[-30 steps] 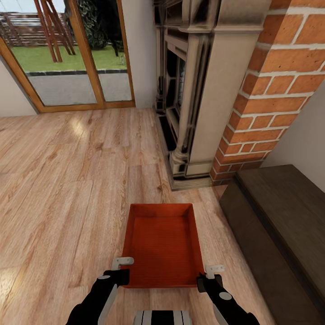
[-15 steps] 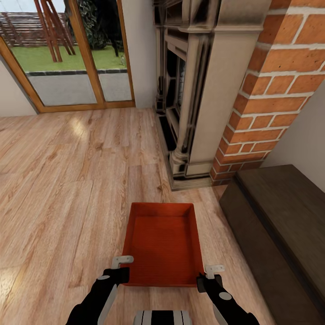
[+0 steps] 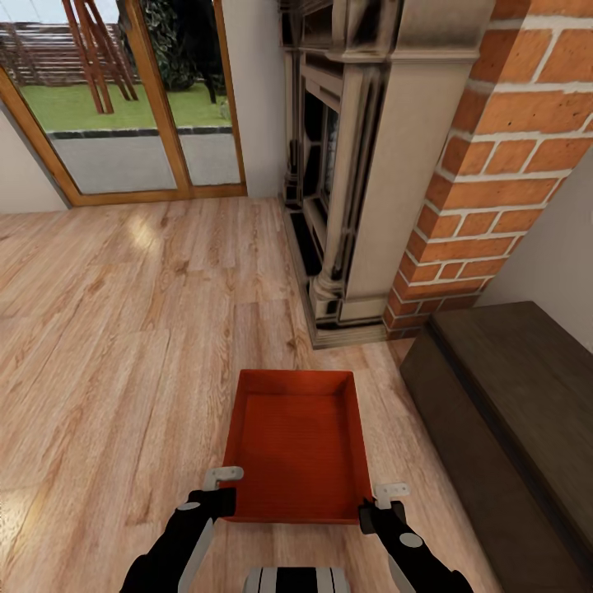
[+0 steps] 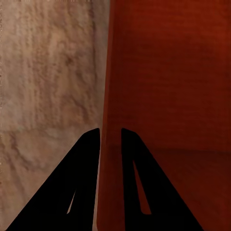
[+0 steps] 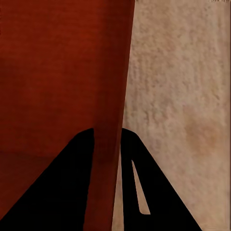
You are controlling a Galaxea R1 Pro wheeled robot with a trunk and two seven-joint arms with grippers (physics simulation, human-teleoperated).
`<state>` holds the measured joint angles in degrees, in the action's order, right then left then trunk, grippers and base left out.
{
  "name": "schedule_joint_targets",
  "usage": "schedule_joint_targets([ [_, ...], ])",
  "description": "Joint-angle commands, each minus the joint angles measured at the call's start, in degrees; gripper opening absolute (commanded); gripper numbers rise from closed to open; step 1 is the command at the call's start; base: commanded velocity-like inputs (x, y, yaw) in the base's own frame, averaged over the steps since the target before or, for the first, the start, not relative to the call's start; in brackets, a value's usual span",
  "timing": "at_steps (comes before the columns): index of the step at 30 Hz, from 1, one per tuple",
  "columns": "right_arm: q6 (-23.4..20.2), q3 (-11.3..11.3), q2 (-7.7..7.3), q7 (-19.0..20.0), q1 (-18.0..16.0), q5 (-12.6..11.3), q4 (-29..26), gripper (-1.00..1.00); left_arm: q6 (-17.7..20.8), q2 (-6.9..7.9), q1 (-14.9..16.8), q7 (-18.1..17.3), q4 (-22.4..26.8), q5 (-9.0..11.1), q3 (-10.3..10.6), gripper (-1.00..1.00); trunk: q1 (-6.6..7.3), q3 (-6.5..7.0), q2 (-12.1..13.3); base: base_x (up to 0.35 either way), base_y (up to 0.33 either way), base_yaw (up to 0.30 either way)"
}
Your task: Move the two storage containers from the living room to the garage. In the garage, place one container on the floor and stack the other container on top of it (either order is fine).
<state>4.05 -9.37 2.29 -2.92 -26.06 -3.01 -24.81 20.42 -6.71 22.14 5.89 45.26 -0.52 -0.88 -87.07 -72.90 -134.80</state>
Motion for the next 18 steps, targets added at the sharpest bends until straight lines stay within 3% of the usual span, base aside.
schedule_joint_targets([
  [1,0.2,-0.1,-0.09,-0.4,0.0,-0.2,0.0,-1.00,0.4,0.02,0.0,0.4,0.1,-0.9,-0.2,-1.00,0.23,0.15,0.4,0.000,0.000,0.000],
  [18,0.2,-0.1,-0.03,-0.4,0.0,-0.2,0.0,-1.00,0.3,0.03,0.0,0.4,0.1,-0.8,-0.2,-1.00,3.97,3.20,7.2,0.000,0.000,0.000],
])
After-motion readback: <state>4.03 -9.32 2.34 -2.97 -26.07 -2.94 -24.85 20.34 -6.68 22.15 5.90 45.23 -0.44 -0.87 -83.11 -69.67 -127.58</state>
